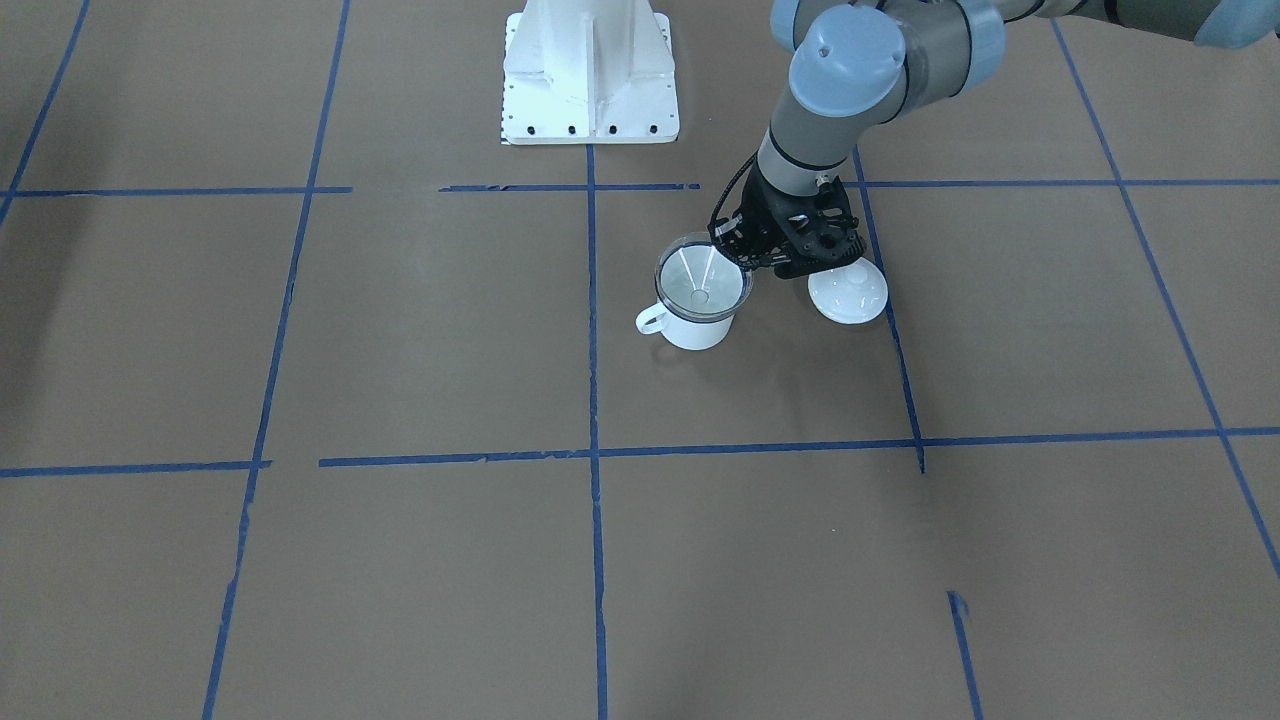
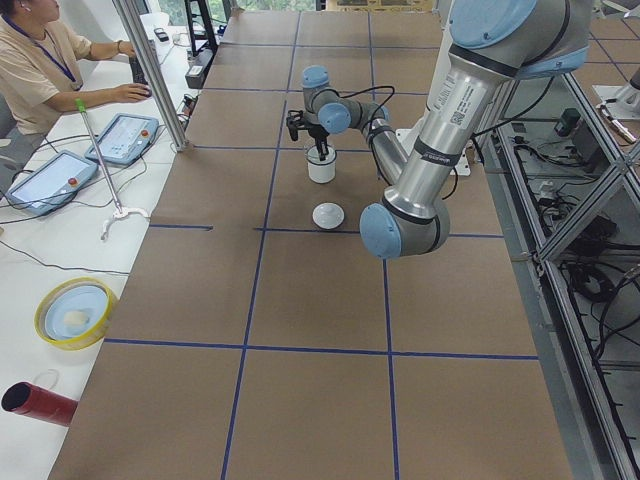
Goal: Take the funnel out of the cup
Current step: 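Lower the left gripper and close it on the funnel rim, then lift the funnel out of the mug with the left gripper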
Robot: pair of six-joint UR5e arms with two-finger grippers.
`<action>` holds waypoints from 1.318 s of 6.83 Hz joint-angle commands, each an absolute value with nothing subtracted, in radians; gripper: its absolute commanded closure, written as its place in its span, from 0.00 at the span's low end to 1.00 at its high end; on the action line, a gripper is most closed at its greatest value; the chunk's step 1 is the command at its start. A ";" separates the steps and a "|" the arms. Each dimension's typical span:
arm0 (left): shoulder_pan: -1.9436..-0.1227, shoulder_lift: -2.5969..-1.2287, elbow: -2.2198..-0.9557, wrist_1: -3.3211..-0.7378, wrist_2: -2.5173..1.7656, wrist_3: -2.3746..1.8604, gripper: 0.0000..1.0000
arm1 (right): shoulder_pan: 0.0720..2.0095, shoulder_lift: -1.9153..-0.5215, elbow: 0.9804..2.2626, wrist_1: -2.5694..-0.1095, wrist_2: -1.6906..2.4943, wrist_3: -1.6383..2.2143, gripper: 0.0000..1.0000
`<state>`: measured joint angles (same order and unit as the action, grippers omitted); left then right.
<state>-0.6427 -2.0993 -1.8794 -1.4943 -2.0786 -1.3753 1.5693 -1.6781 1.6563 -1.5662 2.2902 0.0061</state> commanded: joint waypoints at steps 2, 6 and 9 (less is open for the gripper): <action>-0.666 -2.082 -1.960 -1.489 -2.079 -1.384 1.00 | 1.569 -1.678 1.657 -1.566 2.290 0.006 0.00; -0.881 -2.094 -1.985 -1.535 -2.079 -1.375 1.00 | 1.569 -1.678 1.657 -1.566 2.290 0.006 0.00; -0.920 -2.089 -1.788 -1.896 -1.817 -1.280 1.00 | 1.569 -1.678 1.657 -1.566 2.290 0.006 0.00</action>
